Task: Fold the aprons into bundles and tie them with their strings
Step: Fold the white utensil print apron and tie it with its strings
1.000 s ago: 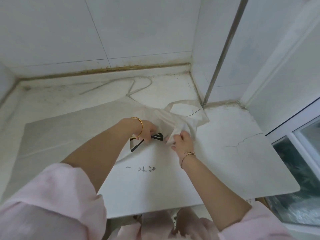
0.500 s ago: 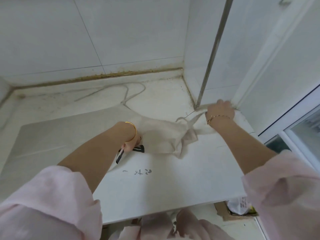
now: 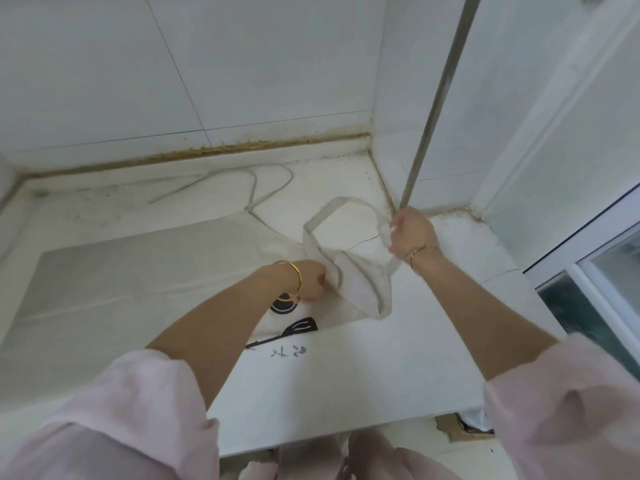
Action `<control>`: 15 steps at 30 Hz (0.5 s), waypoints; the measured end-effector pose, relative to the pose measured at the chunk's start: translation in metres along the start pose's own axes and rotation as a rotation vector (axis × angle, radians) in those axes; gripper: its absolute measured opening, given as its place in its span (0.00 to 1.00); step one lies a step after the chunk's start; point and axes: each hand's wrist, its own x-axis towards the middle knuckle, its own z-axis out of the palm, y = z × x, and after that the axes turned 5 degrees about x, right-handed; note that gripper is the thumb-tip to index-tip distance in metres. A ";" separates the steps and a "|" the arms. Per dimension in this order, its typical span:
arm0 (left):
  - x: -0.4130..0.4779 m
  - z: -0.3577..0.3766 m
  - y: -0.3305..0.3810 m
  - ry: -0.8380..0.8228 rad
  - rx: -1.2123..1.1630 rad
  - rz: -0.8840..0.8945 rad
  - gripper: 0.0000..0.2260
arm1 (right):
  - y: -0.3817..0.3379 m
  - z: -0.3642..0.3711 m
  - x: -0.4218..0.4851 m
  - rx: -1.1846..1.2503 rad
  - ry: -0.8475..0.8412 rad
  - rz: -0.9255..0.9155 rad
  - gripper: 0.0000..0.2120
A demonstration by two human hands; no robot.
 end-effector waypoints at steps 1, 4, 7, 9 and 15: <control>0.003 0.000 0.004 0.101 -0.018 0.021 0.05 | 0.014 0.005 -0.012 -0.015 -0.003 0.033 0.09; 0.018 0.008 0.012 0.221 -0.028 0.080 0.12 | 0.042 0.018 -0.048 0.002 -0.100 0.115 0.08; 0.033 0.015 0.018 0.309 -0.108 0.130 0.11 | 0.054 0.026 -0.071 0.006 -0.170 0.167 0.07; 0.037 0.015 0.022 0.343 -0.197 0.100 0.09 | 0.058 0.029 -0.079 0.000 -0.208 0.160 0.07; 0.043 0.017 0.027 0.186 -0.304 -0.021 0.08 | 0.067 0.048 -0.089 -0.321 -0.137 -0.086 0.21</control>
